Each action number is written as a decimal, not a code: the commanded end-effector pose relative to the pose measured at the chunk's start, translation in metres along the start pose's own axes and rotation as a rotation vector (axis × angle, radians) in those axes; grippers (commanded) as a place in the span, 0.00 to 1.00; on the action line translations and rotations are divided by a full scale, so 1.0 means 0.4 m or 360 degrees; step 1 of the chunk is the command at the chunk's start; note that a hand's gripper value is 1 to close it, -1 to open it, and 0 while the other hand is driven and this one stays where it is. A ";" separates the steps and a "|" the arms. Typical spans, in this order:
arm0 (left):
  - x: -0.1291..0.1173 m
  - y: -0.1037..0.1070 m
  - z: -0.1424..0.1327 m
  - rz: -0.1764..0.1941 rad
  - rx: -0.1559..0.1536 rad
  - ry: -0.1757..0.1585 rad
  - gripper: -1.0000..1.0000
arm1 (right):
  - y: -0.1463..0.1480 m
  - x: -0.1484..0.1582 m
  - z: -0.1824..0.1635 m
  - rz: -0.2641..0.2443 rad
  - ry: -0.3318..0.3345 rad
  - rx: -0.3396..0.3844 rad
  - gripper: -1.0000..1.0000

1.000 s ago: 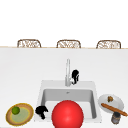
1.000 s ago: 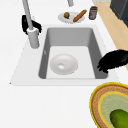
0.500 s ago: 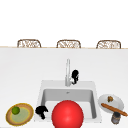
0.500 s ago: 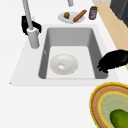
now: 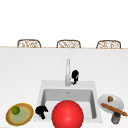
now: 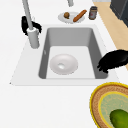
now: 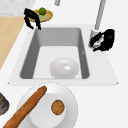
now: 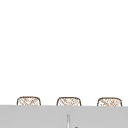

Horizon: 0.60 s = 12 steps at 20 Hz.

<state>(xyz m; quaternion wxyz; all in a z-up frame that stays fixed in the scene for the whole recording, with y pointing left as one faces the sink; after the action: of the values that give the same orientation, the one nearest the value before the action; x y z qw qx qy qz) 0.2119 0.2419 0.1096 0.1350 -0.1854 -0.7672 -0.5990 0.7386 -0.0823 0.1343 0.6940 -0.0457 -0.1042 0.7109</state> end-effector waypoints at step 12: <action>0.000 0.000 0.000 0.0000 0.0000 0.0000 0.50 | -0.007 -0.002 -0.005 -0.0009 -0.0018 0.0033 1.00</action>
<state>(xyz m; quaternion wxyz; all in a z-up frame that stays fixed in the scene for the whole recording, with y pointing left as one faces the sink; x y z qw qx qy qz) 0.2119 0.2419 0.1096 0.1350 -0.1854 -0.7672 -0.5990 0.7395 -0.0824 0.1328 0.6949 -0.0410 -0.1052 0.7102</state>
